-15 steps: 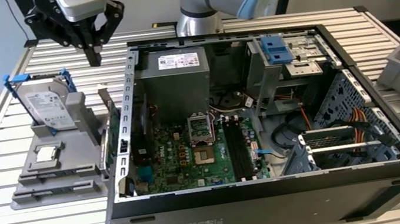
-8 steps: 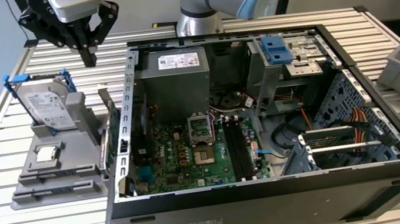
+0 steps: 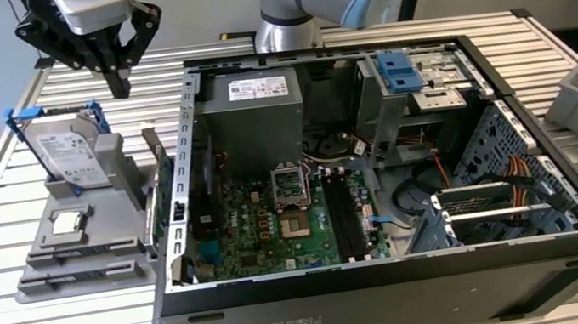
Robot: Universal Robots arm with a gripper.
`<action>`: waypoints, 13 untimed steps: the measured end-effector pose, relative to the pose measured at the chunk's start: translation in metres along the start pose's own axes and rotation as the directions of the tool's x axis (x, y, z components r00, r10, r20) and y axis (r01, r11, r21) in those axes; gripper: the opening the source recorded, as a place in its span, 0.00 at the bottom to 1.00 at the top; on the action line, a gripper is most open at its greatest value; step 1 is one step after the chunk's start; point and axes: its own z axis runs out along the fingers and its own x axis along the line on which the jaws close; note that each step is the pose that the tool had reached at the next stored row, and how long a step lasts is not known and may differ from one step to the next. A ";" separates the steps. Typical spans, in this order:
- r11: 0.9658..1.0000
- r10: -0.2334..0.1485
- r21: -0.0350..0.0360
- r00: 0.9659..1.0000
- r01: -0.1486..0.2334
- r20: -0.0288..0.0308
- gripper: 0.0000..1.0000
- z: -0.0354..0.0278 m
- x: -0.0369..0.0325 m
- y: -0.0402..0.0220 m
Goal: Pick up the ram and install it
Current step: 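Reach for the ram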
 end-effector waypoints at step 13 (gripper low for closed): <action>1.000 -0.004 0.000 1.000 0.004 -0.002 0.00 0.0002 0.0149 -0.0009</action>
